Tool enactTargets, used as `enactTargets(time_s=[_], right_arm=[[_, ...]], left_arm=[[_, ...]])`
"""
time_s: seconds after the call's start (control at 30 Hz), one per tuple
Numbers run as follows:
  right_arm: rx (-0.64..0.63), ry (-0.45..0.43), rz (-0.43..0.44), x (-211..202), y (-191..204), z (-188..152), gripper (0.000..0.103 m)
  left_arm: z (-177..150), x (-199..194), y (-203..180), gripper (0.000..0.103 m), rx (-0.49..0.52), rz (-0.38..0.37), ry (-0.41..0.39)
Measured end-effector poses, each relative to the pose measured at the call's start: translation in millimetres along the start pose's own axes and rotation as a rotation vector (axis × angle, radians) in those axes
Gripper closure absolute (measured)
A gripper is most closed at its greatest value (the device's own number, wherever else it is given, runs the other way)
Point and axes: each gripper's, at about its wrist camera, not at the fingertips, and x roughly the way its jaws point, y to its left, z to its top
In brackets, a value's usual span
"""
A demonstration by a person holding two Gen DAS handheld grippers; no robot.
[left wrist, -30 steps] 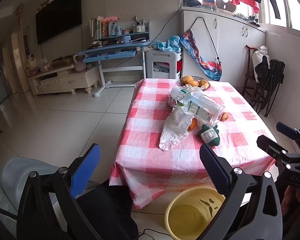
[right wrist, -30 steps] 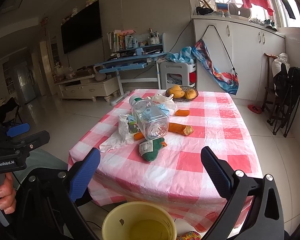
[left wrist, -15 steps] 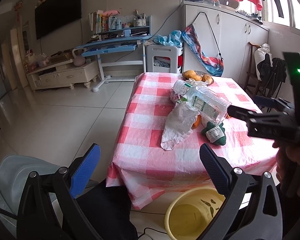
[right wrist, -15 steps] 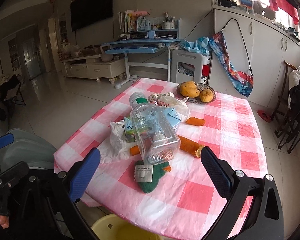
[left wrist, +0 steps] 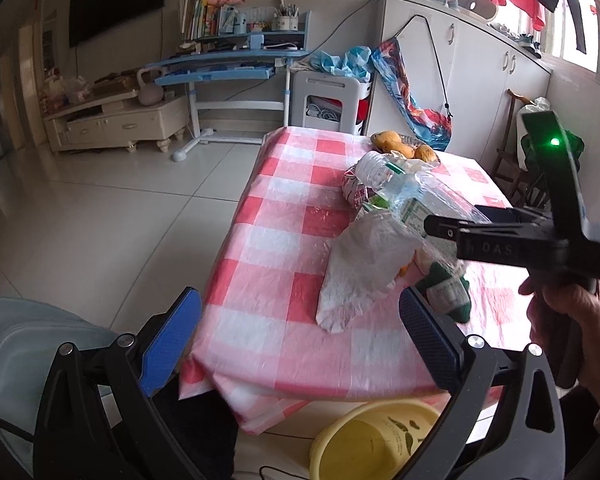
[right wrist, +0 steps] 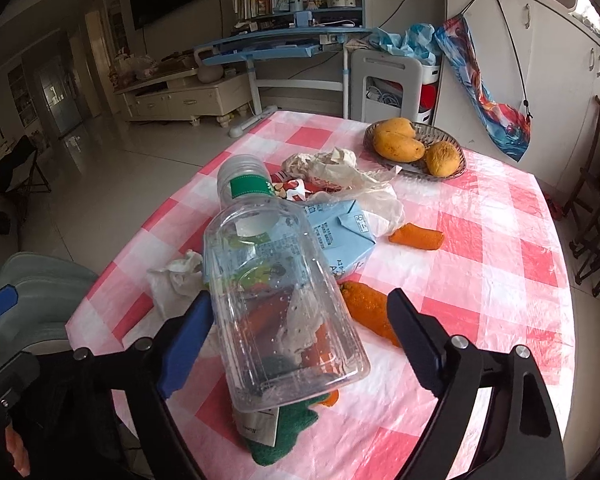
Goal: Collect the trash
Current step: 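Grasp the clear plastic bottle with the right tool while the left tool grasps the white tissue, then carry bottle and tissue over the yellow basin and open both tools to drop them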
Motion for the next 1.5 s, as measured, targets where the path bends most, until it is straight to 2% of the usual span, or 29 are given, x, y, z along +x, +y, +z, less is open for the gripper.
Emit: enactTargets(time_s=[0.1, 0.27, 0.37, 0.43, 0.53, 0.57, 0.6, 0.67, 0.87, 1.07, 1.27, 1.5], right_arm=[[0.013, 0.007, 0.022, 6.7, -0.4, -0.8, 0.025], [0.043, 0.02, 0.074, 12.8, -4.4, -2.4, 0.041], [0.081, 0.013, 0.117, 11.0, -9.6, -3.0, 0.047], [0.116, 0.005, 0.145, 9.8, -14.5, -3.3, 0.047], [0.15, -0.013, 0.179, 6.9, -17.8, -2.7, 0.047], [0.16, -0.019, 0.192, 5.8, -18.4, -2.6, 0.047], [0.171, -0.023, 0.206, 4.7, -19.1, -2.5, 0.047], [0.193, -0.034, 0.232, 0.9, -19.8, -1.9, 0.047], [0.248, -0.077, 0.307, -19.1, -21.6, -3.7, 0.047], [0.241, -0.123, 0.305, -39.9, -18.3, -10.8, 0.048], [0.274, -0.192, 0.335, -72.9, -19.7, -24.8, 0.048], [0.259, -0.197, 0.381, -111.6, -0.4, -52.1, 0.048]], left_arm=[[8.5, 28.7, -6.5, 0.007, 0.0, -0.01, 0.028], [18.8, 84.9, -16.3, 0.007, -0.015, -0.03, 0.103], [21.2, 116.2, -22.9, 0.01, -0.018, -0.036, 0.148], [21.5, 133.5, -27.4, 0.023, -0.011, -0.038, 0.182], [22.1, 143.7, -32.8, 0.056, 0.007, -0.05, 0.189], [22.6, 144.1, -32.9, 0.07, 0.007, -0.062, 0.19], [22.4, 143.6, -30.7, 0.088, -0.006, -0.088, 0.196], [20.9, 138.5, -22.7, 0.098, -0.046, -0.131, 0.191], [14.4, 103.6, 0.9, 0.1, -0.099, -0.17, 0.133], [10.5, 69.2, 8.2, 0.1, -0.118, -0.198, 0.097], [12.8, 39.6, 8.3, 0.1, -0.11, -0.228, 0.06], [9.7, 10.0, 7.6, 0.1, -0.092, -0.259, 0.036]])
